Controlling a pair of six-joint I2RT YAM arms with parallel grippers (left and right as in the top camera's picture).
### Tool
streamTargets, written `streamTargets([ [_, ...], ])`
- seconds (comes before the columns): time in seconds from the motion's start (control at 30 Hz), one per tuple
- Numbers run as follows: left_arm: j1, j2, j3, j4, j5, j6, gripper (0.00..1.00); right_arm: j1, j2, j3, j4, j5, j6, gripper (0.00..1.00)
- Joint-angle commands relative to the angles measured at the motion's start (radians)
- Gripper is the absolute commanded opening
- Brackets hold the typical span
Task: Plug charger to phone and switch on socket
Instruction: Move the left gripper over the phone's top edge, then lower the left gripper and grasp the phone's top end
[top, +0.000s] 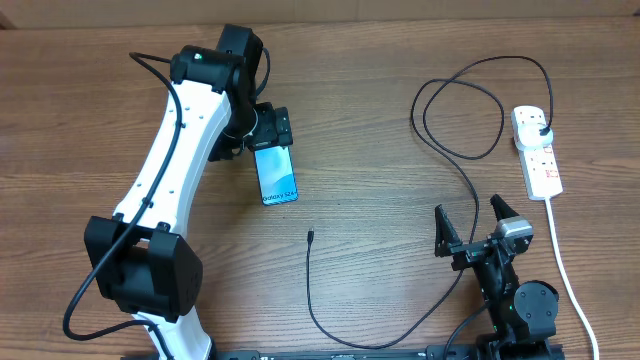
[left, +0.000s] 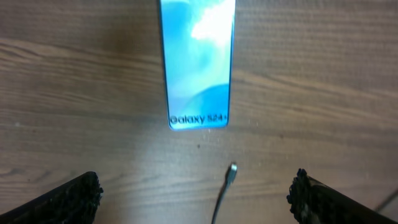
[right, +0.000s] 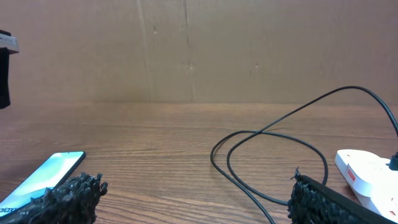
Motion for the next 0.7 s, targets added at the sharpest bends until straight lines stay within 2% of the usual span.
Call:
streamTargets([
  [0.0,-0.022,0.025,0.016,0.016,-0.064,-0.052,1.00,0.005,-0.012,-0.011,0.004,0.008,-0.002,1.00],
  [0.67,-0.055,0.341,0.016,0.074,-0.064,-0.050,1.00,0.005,-0.012,-0.011,0.004,0.008,-0.002,1.00],
])
